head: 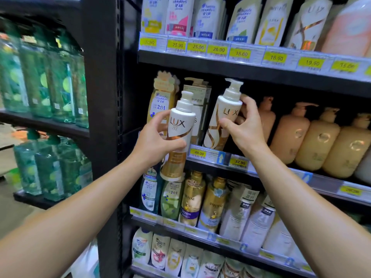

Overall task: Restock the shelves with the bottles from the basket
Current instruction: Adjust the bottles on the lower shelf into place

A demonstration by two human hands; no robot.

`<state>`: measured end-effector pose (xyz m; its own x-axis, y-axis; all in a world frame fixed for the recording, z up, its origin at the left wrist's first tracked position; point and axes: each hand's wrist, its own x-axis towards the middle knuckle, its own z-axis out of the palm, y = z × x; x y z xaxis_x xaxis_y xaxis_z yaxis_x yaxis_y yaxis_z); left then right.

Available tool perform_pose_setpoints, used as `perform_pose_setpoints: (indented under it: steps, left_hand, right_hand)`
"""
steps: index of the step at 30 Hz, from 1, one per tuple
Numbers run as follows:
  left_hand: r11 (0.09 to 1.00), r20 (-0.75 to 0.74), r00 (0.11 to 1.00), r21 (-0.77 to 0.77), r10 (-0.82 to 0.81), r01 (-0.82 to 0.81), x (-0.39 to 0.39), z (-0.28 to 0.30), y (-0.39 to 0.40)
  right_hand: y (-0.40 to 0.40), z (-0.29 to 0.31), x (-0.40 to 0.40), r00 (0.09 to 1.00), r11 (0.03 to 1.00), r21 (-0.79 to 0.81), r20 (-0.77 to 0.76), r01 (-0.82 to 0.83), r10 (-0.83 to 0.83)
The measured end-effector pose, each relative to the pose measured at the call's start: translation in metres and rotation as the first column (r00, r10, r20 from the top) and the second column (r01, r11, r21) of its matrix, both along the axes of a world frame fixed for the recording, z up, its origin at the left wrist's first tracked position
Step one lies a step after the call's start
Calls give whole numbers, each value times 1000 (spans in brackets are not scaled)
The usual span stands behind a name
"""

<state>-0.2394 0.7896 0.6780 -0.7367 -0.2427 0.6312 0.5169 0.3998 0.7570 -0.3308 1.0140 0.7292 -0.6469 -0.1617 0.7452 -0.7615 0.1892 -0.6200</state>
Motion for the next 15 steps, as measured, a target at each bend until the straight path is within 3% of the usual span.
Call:
perform_pose_setpoints:
  steps: [10, 15]
  left_hand:
    - [998, -32, 997, 14, -67, 67, -14, 5, -9]
    - [998, -30, 998, 9, -63, 63, -14, 3, -14]
  right_hand:
    - [-14, 0, -25, 990, 999, -13, 138, 40, -38]
    - [-11, -11, -14, 962, 972, 181, 198, 152, -187]
